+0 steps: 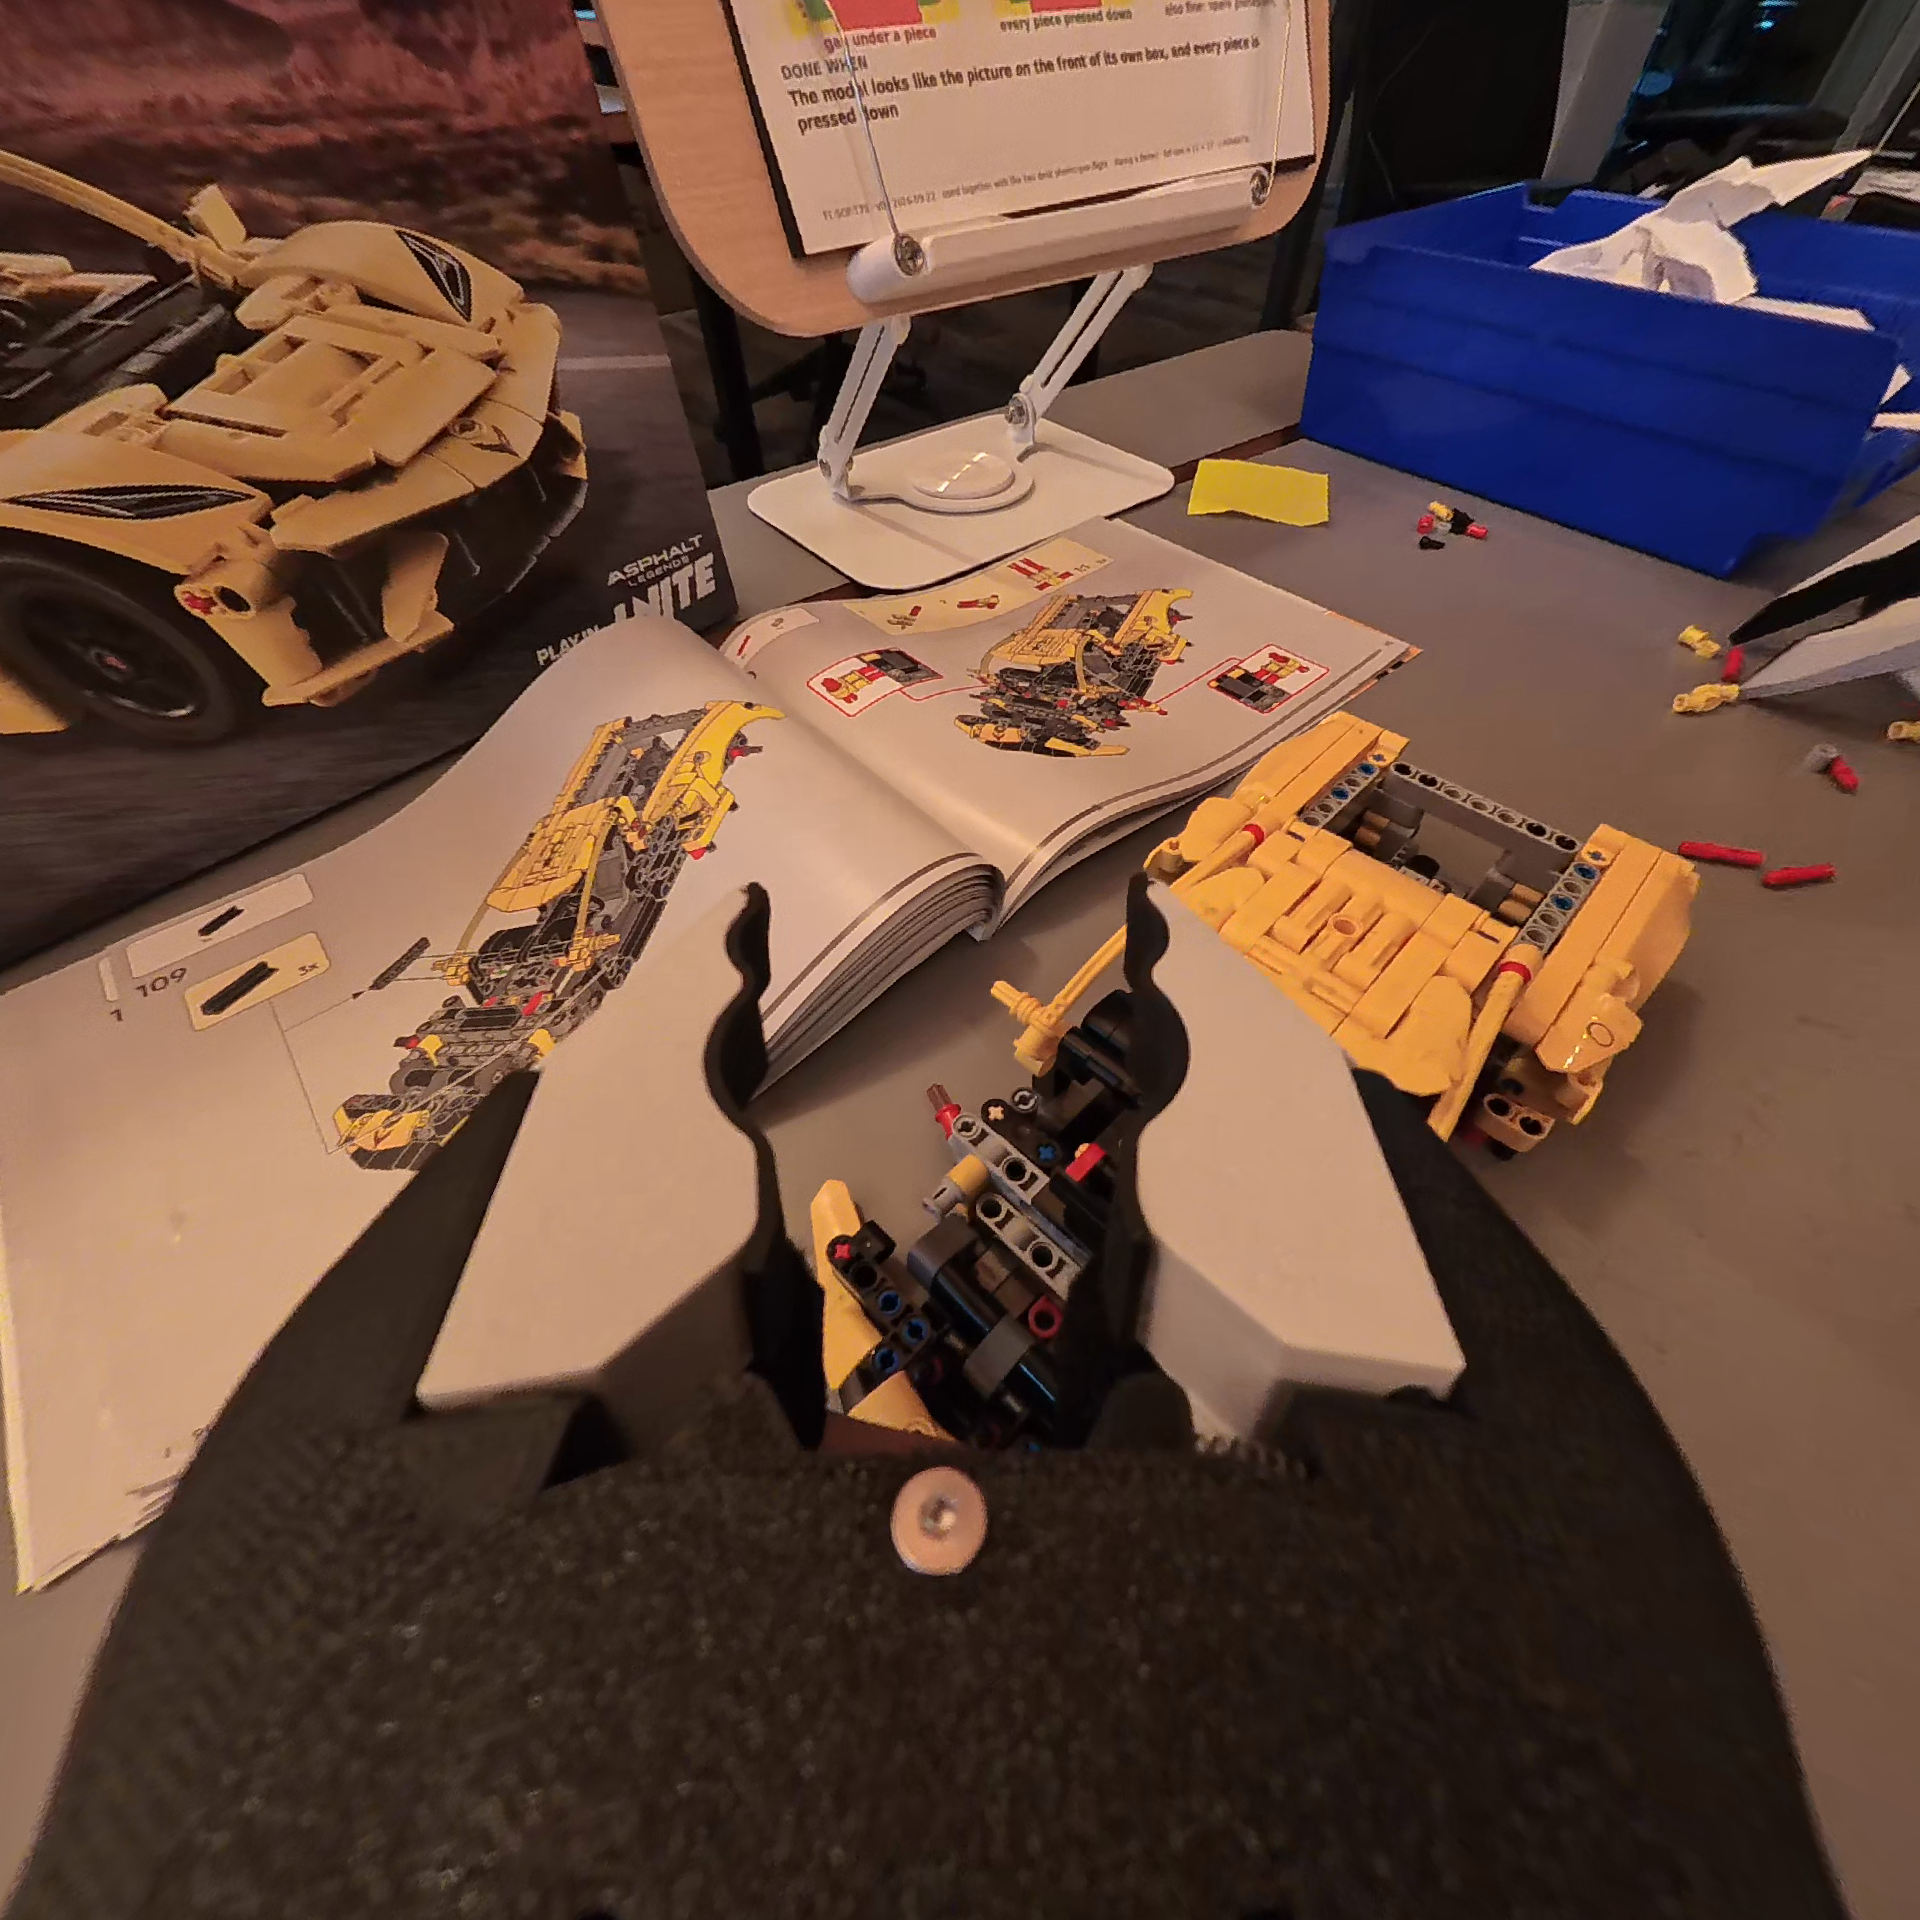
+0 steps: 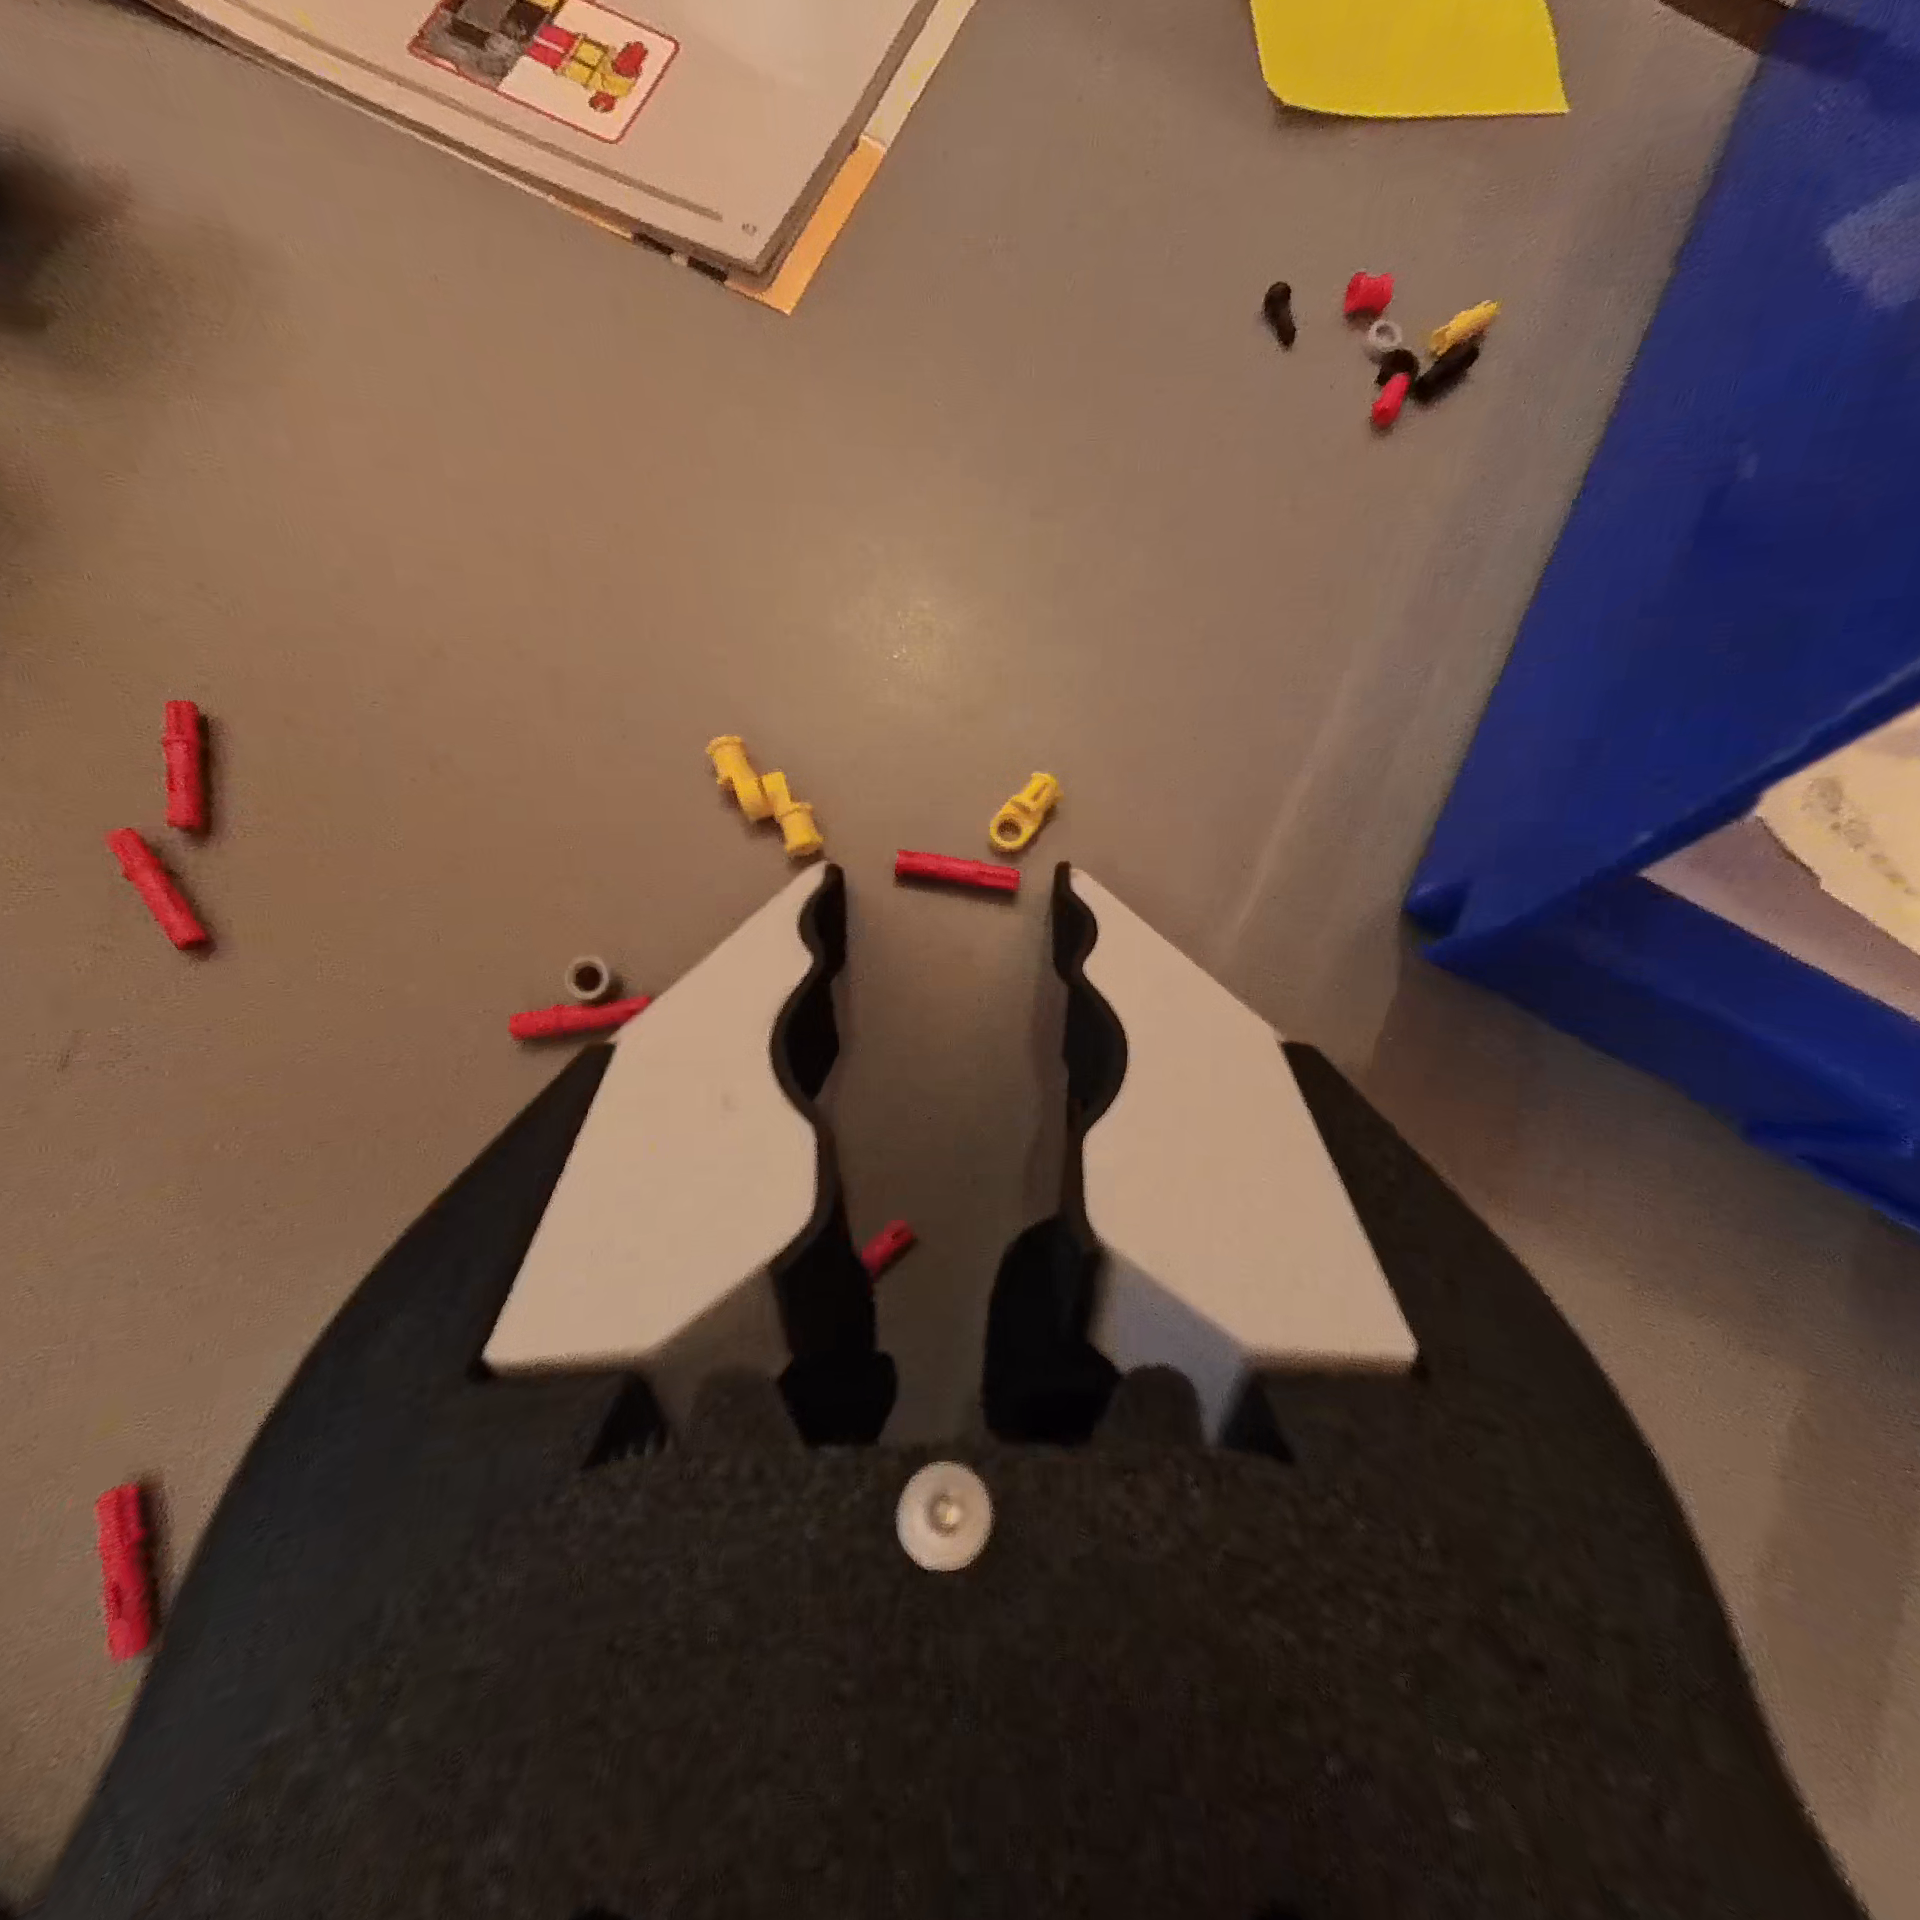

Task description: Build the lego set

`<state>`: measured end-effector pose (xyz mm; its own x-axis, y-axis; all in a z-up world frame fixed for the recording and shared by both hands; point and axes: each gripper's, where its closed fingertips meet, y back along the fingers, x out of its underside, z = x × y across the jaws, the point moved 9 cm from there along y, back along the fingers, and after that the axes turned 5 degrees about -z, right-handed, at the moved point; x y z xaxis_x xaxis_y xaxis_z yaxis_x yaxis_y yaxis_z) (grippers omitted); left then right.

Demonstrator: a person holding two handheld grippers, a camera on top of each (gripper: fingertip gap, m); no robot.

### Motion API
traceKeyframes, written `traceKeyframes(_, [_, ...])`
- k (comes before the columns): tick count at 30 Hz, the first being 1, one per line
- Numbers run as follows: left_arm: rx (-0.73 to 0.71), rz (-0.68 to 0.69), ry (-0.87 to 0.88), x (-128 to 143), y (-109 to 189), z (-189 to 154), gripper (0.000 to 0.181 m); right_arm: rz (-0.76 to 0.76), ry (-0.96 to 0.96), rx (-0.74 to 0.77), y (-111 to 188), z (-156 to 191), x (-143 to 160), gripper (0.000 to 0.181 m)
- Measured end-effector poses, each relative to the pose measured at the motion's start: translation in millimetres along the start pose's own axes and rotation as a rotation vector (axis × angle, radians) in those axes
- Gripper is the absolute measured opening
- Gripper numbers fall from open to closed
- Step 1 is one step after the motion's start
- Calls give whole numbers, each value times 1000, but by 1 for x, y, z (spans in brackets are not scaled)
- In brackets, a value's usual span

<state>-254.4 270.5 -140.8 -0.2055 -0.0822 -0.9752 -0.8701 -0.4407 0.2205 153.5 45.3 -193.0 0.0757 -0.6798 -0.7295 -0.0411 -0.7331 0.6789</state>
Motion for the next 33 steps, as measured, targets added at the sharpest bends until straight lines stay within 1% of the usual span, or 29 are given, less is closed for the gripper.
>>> traceKeyframes(1, [0, -2, 2, 0, 0, 0, 69, -12, -2, 4, -2, 0, -1, 37])
traceKeyframes(4, [3, -1, 4, 0, 0, 0, 69, -18, -31, -19, -4, 1, -1, 23])
traceKeyframes(8, [-1, -1, -2, 0, 0, 0, 69, 6, -23, 1, 0, 0, -1, 22])
traceKeyframes(10, [-1, -5, 0, 0, 1, 0, 69, -25, -21, -17, 8, 6, -5, 22])
traceKeyframes(11, [-1, -6, 1, -1, 1, 0, 69, -60, -17, -67, 15, 14, -11, 22])
traceKeyframes(13, [-1, -3, 1, 0, 0, 0, 69, -137, 23, -229, 26, 44, -23, 22])
traceKeyframes(14, [0, 0, 0, 1, 0, 0, 69, -151, 65, -325, 30, 63, -27, 22])
traceKeyframes(15, [0, 3, -2, 1, -1, 0, 69, -141, 110, -385, 32, 80, -28, 22])
traceKeyframes(17, [1, 3, -8, 1, -1, -1, 69, -106, 165, -408, 27, 109, -27, 22])
traceKeyframes(20, [-1, 6, -15, 1, -1, -1, 69, -54, 160, -445, 14, 140, -24, 22])
traceKeyframes(23, [0, 4, -13, 1, -1, -1, 69, -50, 207, -363, 3, 151, -21, 22])
traceKeyframes(25, [4, 4, -10, 1, -1, -1, 69, -34, 240, -303, -2, 151, -20, 22])
traceKeyframes(31, [10, 11, -18, 2, -2, -3, 69, -36, 212, -318, -5, 149, -18, 23])
traceKeyframes(32, [10, 12, -19, 2, -2, -4, 69, -40, 202, -312, -4, 147, -18, 30])
traceKeyframes(33, [11, 12, -19, 2, -2, -4, 69, -46, 194, -314, -1, 146, -18, 33])
